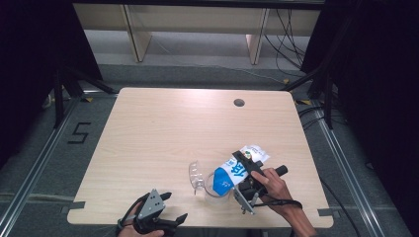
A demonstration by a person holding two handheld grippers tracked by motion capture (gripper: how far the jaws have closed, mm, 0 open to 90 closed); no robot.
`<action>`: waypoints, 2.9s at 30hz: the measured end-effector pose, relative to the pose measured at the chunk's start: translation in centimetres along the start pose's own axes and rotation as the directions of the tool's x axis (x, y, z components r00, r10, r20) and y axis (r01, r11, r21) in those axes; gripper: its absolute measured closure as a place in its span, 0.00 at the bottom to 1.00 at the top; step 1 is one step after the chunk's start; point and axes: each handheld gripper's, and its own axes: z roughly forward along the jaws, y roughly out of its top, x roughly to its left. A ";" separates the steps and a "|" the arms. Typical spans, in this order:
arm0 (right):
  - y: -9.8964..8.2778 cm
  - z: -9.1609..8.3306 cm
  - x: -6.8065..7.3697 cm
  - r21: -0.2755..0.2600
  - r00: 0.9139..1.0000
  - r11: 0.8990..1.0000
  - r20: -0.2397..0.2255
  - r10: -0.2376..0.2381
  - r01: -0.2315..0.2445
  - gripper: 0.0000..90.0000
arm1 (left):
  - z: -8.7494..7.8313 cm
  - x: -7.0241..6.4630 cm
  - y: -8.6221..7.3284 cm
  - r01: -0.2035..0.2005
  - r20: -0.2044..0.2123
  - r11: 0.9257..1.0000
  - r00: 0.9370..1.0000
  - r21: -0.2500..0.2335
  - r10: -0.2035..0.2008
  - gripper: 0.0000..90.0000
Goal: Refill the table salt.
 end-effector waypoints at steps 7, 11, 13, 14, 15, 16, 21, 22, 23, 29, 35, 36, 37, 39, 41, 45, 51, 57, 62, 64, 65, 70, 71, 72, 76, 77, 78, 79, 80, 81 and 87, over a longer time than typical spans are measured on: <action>-0.1 0.0 -0.3 -0.015 0.999 0.999 0.015 -0.036 0.036 0.55 | 0.0 0.0 0.0 -0.001 0.001 1.000 1.000 -0.001 0.001 0.17; -0.1 -0.1 -0.1 -0.003 0.999 0.999 0.018 -0.043 0.043 0.55 | 0.0 0.0 0.0 -0.001 0.000 1.000 1.000 0.001 0.001 0.17; -0.1 -0.2 0.0 0.006 1.000 1.000 0.009 -0.009 0.009 0.56 | 0.0 0.0 0.0 -0.001 0.000 1.000 1.000 0.001 0.001 0.17; -0.1 -0.2 0.1 0.007 1.000 1.000 0.011 -0.010 0.010 0.56 | 0.0 0.0 0.0 0.000 0.000 1.000 1.000 0.000 0.000 0.17; -0.1 -0.2 0.0 0.005 1.000 1.000 0.011 -0.016 0.015 0.56 | 0.0 0.0 0.0 0.010 -0.001 1.000 1.000 -0.002 -0.010 0.17; -0.1 -0.2 0.0 0.008 1.000 1.000 0.009 -0.021 0.021 0.56 | 0.0 0.0 0.0 0.016 0.001 1.000 1.000 -0.003 -0.016 0.17; -0.1 -0.3 -0.1 0.006 0.999 0.999 0.018 -0.044 0.044 0.56 | 0.0 0.0 0.0 0.014 0.000 1.000 1.000 -0.003 -0.014 0.17; -0.1 -0.3 0.0 0.007 0.999 1.000 0.015 -0.030 0.030 0.56 | 0.0 0.0 0.0 0.009 -0.001 1.000 1.000 -0.002 -0.009 0.17; -0.1 -0.3 0.1 0.008 1.000 1.000 0.012 -0.015 0.015 0.56 | 0.0 -0.1 0.0 0.018 0.002 1.000 1.000 -0.003 -0.018 0.17; -0.1 -0.3 0.0 0.009 0.999 0.999 0.011 -0.031 0.031 0.56 | 0.0 0.0 0.0 -0.002 0.000 1.000 1.000 -0.001 0.002 0.17; -0.1 -0.3 0.1 0.009 1.000 1.000 0.013 -0.027 0.026 0.56 | 0.0 0.0 0.0 -0.001 0.000 1.000 1.000 0.000 0.001 0.17; -0.1 -0.3 0.1 0.008 1.000 1.000 0.013 -0.028 0.028 0.56 | 0.0 0.0 0.0 -0.003 0.002 1.000 1.000 0.000 0.003 0.17; 0.0 -0.3 -0.1 0.005 0.998 0.999 0.020 -0.053 0.053 0.56 | 0.0 0.0 0.0 0.000 -0.001 1.000 1.000 -0.001 0.000 0.17; 0.0 -0.3 -0.2 -0.003 0.997 0.998 0.028 -0.070 0.070 0.56 | 0.0 0.0 0.0 -0.001 -0.001 1.000 1.000 -0.001 0.001 0.17; 0.0 -0.3 -0.2 -0.002 0.997 0.997 0.029 -0.071 0.071 0.56 | 0.0 0.0 0.0 -0.002 0.000 1.000 1.000 -0.001 0.002 0.17; 0.0 -0.3 -0.3 0.000 0.997 0.997 0.027 -0.075 0.075 0.56 | 0.0 0.0 0.0 -0.002 0.000 1.000 1.000 -0.001 0.002 0.17; 0.0 -0.4 -0.2 0.013 0.998 0.998 0.026 -0.064 0.063 0.57 | 0.0 0.0 0.0 -0.002 0.000 1.000 1.000 0.000 0.002 0.17; 0.0 -0.4 -0.1 0.019 0.998 0.998 0.021 -0.053 0.053 0.57 | 0.0 0.0 0.0 -0.002 -0.001 1.000 1.000 0.000 0.002 0.17; 0.0 -0.4 -0.1 0.021 0.997 0.997 0.026 -0.068 0.068 0.57 | 0.0 0.0 0.0 -0.005 -0.004 1.000 1.000 0.002 0.005 0.17; 0.0 -0.4 -0.3 0.014 0.995 0.996 0.032 -0.093 0.093 0.57 | -0.1 0.0 0.0 -0.005 -0.003 1.000 1.000 0.001 0.005 0.17; 0.0 -0.4 -0.3 0.017 0.995 0.996 0.035 -0.093 0.093 0.57 | -0.1 0.0 0.0 -0.005 -0.003 1.000 1.000 0.001 0.005 0.17; 0.0 -0.4 -0.3 0.019 0.995 0.995 0.036 -0.094 0.094 0.57 | -0.1 0.0 0.0 -0.005 -0.003 1.000 1.000 0.001 0.005 0.17; 0.0 -0.4 -0.3 0.020 0.995 0.995 0.036 -0.094 0.094 0.57 | -0.1 0.0 0.0 -0.005 -0.004 1.000 1.000 0.001 0.005 0.17; 0.0 -0.4 -0.3 0.021 0.995 0.995 0.037 -0.096 0.095 0.57 | -0.1 0.0 0.0 -0.005 -0.003 1.000 1.000 0.001 0.005 0.17; 0.0 -0.4 -0.4 0.021 0.995 0.995 0.038 -0.096 0.095 0.58 | 0.0 0.0 0.0 -0.005 -0.003 1.000 1.000 0.002 0.005 0.17; 0.0 -0.4 -0.4 0.023 0.994 0.995 0.038 -0.098 0.097 0.58 | 0.0 0.0 0.0 -0.004 -0.003 1.000 1.000 0.001 0.004 0.17; 0.0 -0.4 -0.4 0.022 0.995 0.995 0.038 -0.096 0.095 0.58 | -0.1 0.0 0.0 -0.004 -0.003 1.000 1.000 0.001 0.004 0.17; 0.0 -0.4 -0.4 0.022 0.994 0.995 0.039 -0.097 0.096 0.58 | -0.1 0.0 0.0 -0.004 -0.003 1.000 1.000 0.001 0.004 0.17; 0.0 -0.4 -0.4 0.022 0.995 0.995 0.039 -0.096 0.096 0.58 | -0.1 0.0 0.0 -0.005 -0.003 1.000 1.000 0.001 0.005 0.17; 0.0 -0.4 -0.4 0.022 0.994 0.995 0.040 -0.097 0.096 0.58 | 0.0 0.0 0.0 -0.005 -0.003 1.000 1.000 0.002 0.005 0.17; 0.0 -0.4 -0.4 0.026 0.993 0.994 0.044 -0.107 0.106 0.58 | 0.0 0.0 0.0 0.003 -0.001 1.000 1.000 -0.001 -0.003 0.17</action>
